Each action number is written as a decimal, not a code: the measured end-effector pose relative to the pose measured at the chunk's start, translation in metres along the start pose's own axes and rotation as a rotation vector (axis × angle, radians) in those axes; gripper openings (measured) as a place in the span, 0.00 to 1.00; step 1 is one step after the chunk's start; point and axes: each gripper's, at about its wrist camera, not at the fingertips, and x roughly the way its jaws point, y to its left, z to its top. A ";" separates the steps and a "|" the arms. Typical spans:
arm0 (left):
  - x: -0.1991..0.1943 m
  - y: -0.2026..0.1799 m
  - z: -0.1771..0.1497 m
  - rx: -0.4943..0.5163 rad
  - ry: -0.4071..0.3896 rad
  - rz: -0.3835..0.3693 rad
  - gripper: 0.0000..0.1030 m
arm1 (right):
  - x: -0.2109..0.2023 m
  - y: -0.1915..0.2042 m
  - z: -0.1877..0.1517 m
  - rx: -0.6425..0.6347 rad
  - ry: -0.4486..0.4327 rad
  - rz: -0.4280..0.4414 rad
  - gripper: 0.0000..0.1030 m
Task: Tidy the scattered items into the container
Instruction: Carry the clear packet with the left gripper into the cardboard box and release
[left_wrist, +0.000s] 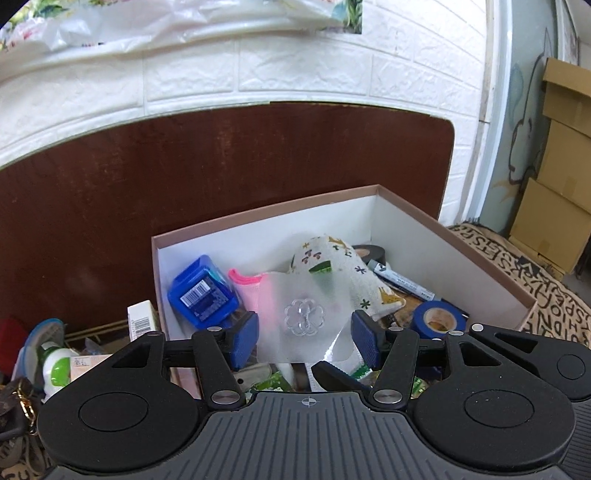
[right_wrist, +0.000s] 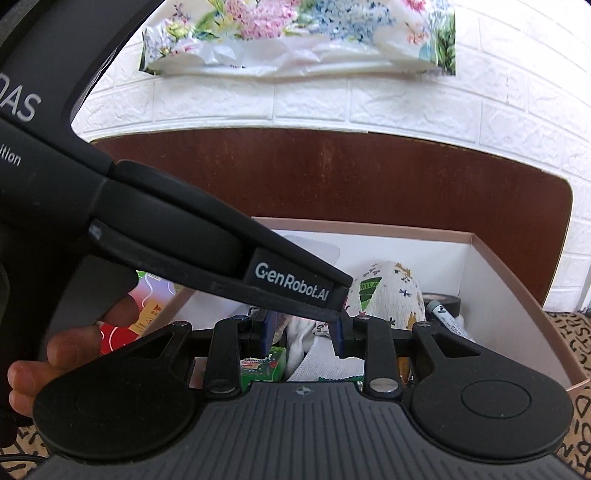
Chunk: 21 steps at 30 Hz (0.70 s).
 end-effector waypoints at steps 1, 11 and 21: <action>0.002 0.001 0.000 -0.004 0.003 -0.003 0.73 | 0.002 0.000 -0.001 0.002 0.001 0.000 0.39; -0.006 0.016 -0.003 -0.100 -0.017 -0.014 1.00 | 0.002 -0.001 -0.013 0.033 0.011 -0.061 0.94; -0.014 0.011 -0.007 -0.086 -0.017 0.002 1.00 | -0.007 0.007 -0.010 0.023 0.003 -0.082 0.99</action>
